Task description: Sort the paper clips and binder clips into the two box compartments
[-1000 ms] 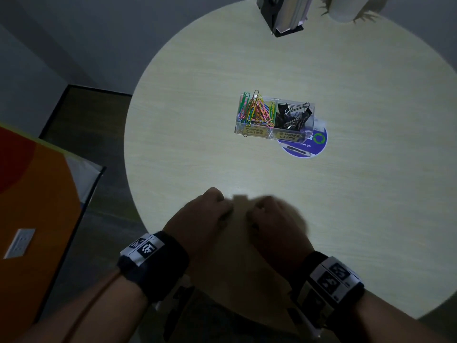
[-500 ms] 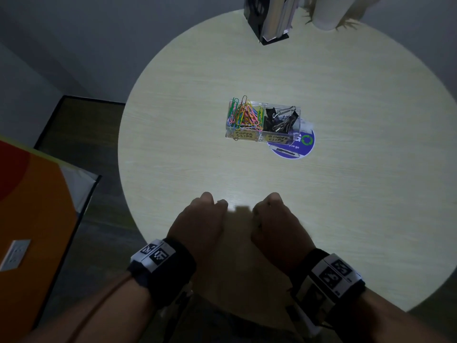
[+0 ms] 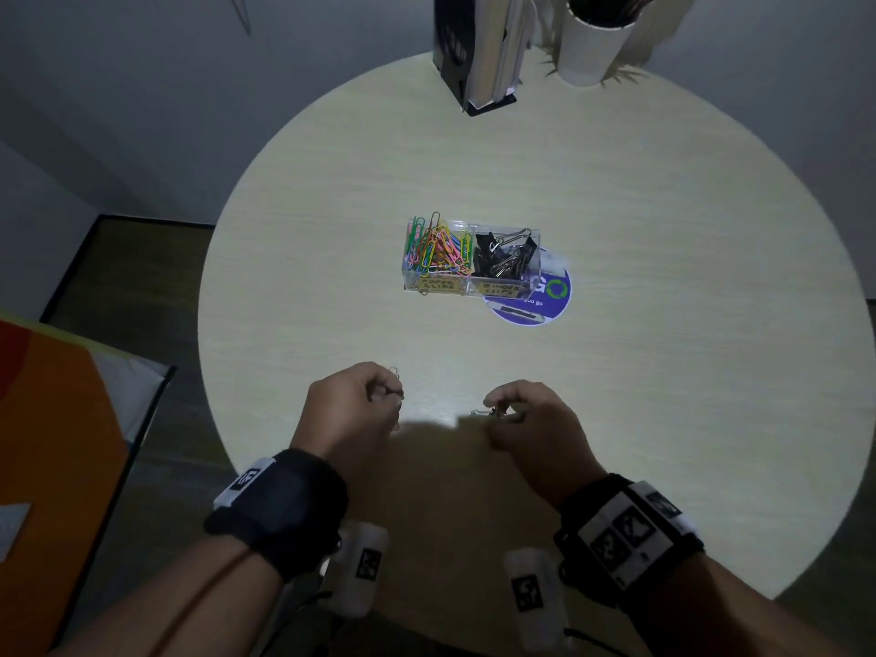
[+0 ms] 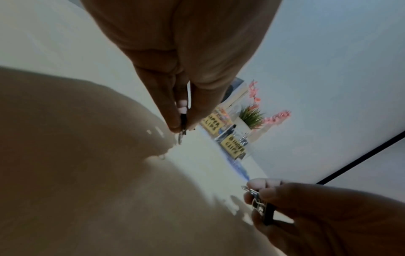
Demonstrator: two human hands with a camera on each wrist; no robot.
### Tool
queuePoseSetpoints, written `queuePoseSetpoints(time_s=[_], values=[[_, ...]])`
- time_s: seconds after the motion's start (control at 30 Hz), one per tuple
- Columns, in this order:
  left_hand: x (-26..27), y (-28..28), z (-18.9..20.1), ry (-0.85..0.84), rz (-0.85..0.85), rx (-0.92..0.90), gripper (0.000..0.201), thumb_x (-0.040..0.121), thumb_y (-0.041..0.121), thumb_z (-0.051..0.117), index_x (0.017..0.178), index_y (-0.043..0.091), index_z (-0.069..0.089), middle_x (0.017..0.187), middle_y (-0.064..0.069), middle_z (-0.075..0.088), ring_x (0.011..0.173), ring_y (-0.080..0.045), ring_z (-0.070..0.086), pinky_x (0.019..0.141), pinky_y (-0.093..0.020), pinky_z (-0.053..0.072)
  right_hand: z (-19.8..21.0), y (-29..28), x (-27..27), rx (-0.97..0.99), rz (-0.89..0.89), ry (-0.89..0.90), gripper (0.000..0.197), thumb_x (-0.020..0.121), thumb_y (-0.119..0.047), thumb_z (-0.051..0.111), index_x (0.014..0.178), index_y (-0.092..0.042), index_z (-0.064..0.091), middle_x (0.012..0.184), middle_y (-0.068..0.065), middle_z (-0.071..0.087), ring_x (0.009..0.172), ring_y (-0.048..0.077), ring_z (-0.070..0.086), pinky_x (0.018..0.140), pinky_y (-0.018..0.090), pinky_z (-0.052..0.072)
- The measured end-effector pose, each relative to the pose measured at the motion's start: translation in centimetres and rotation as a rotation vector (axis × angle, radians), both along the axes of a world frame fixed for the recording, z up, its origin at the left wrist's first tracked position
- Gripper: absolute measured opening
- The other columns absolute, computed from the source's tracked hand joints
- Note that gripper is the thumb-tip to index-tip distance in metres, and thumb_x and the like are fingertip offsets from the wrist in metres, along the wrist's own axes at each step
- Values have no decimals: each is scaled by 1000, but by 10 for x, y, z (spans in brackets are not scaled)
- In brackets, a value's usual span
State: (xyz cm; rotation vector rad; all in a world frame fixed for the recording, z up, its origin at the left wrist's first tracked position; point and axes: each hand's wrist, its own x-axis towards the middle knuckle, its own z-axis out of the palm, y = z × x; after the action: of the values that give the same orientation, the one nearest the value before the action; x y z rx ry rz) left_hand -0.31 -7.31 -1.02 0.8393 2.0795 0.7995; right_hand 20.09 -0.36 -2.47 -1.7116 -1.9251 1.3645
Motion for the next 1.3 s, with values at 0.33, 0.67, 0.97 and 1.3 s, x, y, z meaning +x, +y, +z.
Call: queuePoseSetpoints(time_s=[0.33, 0.67, 0.97, 1.3], values=[[28, 124, 51, -143, 53, 361, 18, 83, -5, 63, 88, 12, 69, 79, -11, 65, 55, -15, 53, 45, -22, 49, 51, 102, -13, 111, -181, 168, 19, 76, -12, 71, 91, -22, 69, 94, 6, 71, 72, 20, 71, 68, 27, 53], [28, 177, 25, 116, -163, 279, 31, 85, 10, 71, 113, 22, 66, 89, 3, 68, 81, -18, 68, 80, -35, 57, 55, 155, -31, 202, -192, 88, 22, 64, -27, 66, 86, -31, 66, 101, 3, 69, 76, 22, 71, 76, 44, 59], [25, 177, 24, 163, -102, 352, 18, 94, 19, 57, 102, 16, 73, 80, 0, 70, 79, -21, 66, 76, -28, 52, 54, 164, -46, 346, -56, 4, 24, 77, -14, 68, 100, -23, 68, 110, 0, 58, 78, 15, 62, 74, 25, 46], [22, 176, 22, -195, 88, 383, 20, 98, 24, 49, 104, 24, 69, 88, 12, 74, 93, -12, 69, 93, -35, 53, 43, 164, -54, 431, 40, -82, 28, 78, -15, 69, 106, -20, 69, 109, 1, 60, 91, 19, 62, 80, 22, 44]])
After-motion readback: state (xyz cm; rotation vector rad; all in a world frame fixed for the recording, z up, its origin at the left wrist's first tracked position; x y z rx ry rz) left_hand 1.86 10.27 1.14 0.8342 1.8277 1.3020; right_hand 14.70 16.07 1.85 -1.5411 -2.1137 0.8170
